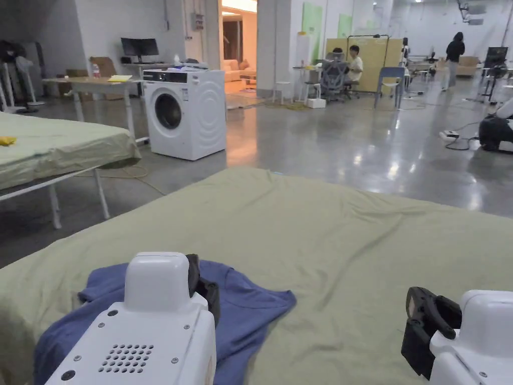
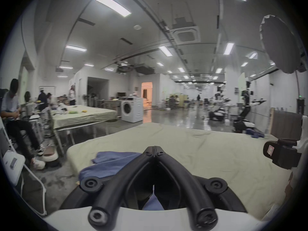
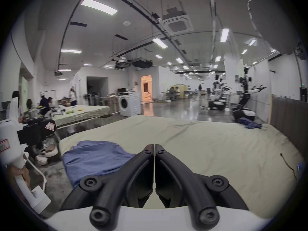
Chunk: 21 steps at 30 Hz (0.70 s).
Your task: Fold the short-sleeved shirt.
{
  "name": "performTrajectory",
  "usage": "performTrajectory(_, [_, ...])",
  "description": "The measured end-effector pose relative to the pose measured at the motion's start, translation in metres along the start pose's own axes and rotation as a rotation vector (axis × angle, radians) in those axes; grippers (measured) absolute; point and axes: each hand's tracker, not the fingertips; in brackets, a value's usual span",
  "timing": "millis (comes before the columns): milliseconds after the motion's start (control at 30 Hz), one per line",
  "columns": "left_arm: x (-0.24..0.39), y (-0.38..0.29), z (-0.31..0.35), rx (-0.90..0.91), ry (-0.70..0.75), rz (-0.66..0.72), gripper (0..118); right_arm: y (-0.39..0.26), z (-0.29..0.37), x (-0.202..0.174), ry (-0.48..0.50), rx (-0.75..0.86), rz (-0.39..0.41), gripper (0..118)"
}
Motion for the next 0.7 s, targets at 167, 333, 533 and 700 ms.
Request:
performTrajectory(167, [-0.025,-0.004,-0.009,-0.056,0.055,0.030,0,-0.011,-0.016,-0.022,0.064,-0.052,0.024,3])
performTrajectory(333, [-0.031,-0.009,-0.047,-0.220,-0.023,0.006,4,-0.019,-0.020,-0.015,0.059,-0.093,0.020,3])
performTrajectory(533, [-0.034,-0.023,-0.109,-0.398,-0.085,0.092,109,-0.032,-0.029,0.010,0.018,-0.148,-0.066,3])
performTrajectory(700, [-0.016,-0.061,-0.195,-0.662,-0.148,0.004,115,-0.047,-0.041,0.024,-0.014,-0.200,-0.109,3])
